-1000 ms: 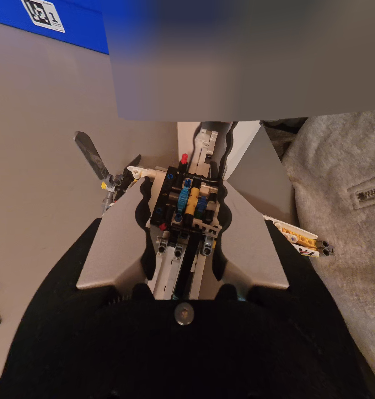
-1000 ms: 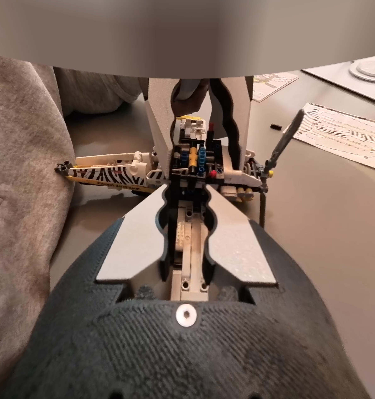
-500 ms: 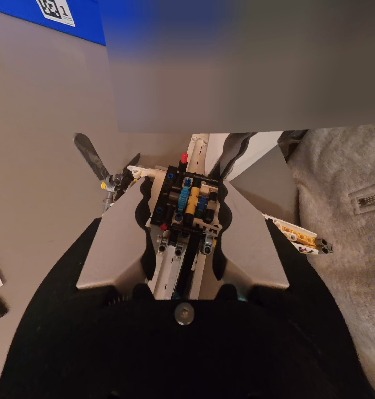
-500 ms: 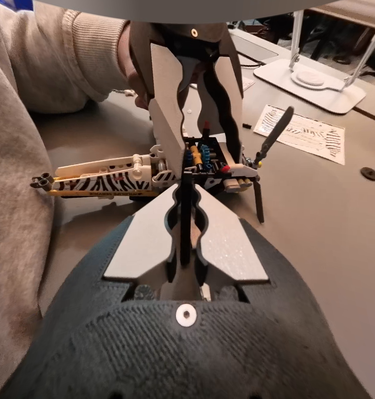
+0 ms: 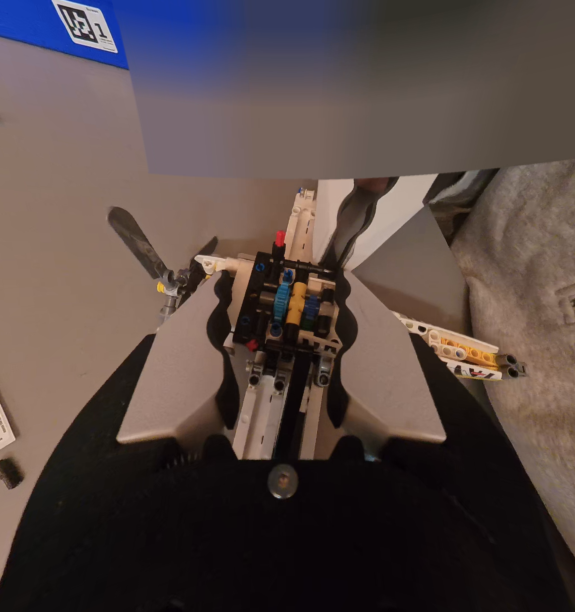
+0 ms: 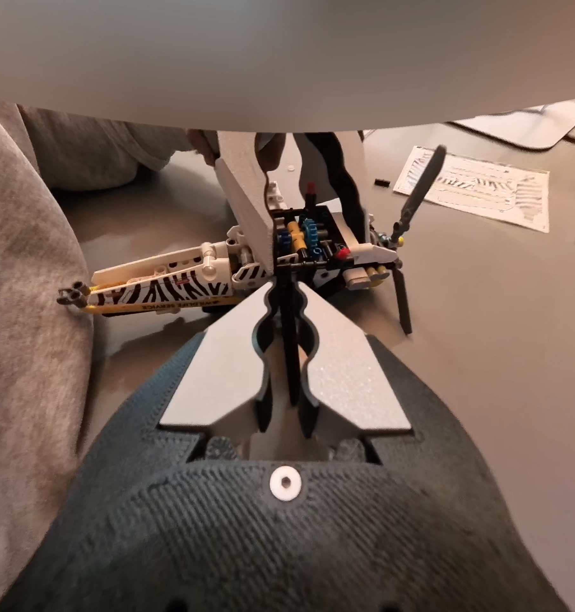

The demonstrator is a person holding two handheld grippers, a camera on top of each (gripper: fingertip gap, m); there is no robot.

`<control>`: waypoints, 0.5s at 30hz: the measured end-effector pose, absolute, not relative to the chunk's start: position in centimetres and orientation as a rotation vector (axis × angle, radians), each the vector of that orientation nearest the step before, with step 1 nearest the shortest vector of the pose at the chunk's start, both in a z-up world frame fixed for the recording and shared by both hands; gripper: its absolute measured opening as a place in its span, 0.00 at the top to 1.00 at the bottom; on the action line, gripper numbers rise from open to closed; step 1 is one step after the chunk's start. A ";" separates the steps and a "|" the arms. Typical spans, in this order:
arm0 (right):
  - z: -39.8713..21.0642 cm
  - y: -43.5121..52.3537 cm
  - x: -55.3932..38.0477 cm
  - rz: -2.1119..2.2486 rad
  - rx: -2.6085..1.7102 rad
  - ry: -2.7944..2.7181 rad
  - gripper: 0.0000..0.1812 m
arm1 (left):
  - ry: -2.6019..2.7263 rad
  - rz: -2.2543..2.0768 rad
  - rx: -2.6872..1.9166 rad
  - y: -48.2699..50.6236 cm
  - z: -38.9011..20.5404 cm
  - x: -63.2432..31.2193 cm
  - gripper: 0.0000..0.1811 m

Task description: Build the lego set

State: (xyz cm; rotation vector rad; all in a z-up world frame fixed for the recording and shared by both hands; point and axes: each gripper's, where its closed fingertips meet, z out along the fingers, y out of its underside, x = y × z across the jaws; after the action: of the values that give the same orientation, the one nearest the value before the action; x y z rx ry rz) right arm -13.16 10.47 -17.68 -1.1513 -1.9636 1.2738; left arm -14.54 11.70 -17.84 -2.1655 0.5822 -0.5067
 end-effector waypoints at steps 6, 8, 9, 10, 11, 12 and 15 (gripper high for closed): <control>-17.7 10.7 -13.2 1.372 -1.276 -1.937 0.97 | 0.574 -0.479 -2.172 11.9 -17.8 -14.7 0.63; -17.7 10.6 -13.1 1.401 -1.299 -1.937 0.97 | 0.571 -0.486 -2.167 11.9 -17.8 -14.6 0.63; -17.7 10.6 -13.1 1.423 -1.314 -1.938 0.97 | 0.569 -0.495 -2.162 11.9 -17.7 -14.6 0.63; -17.7 10.6 -13.1 1.449 -1.330 -1.941 0.97 | 0.571 -0.505 -2.153 11.8 -17.7 -14.6 0.63; -17.6 10.6 -13.0 1.469 -1.339 -1.944 0.97 | 0.573 -0.517 -2.141 11.8 -17.6 -14.6 0.63; -17.6 10.6 -13.0 1.474 -1.344 -1.942 0.97 | 0.568 -0.527 -2.134 11.9 -17.6 -14.6 0.63; -17.6 10.6 -13.1 1.470 -1.343 -1.939 0.97 | 0.564 -0.543 -2.119 11.9 -17.5 -14.6 0.63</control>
State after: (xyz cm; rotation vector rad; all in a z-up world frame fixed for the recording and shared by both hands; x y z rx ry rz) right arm -13.07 10.64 -17.63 -1.3429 -1.9390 1.4698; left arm -14.63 11.86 -17.52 -2.1189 0.5643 -0.5426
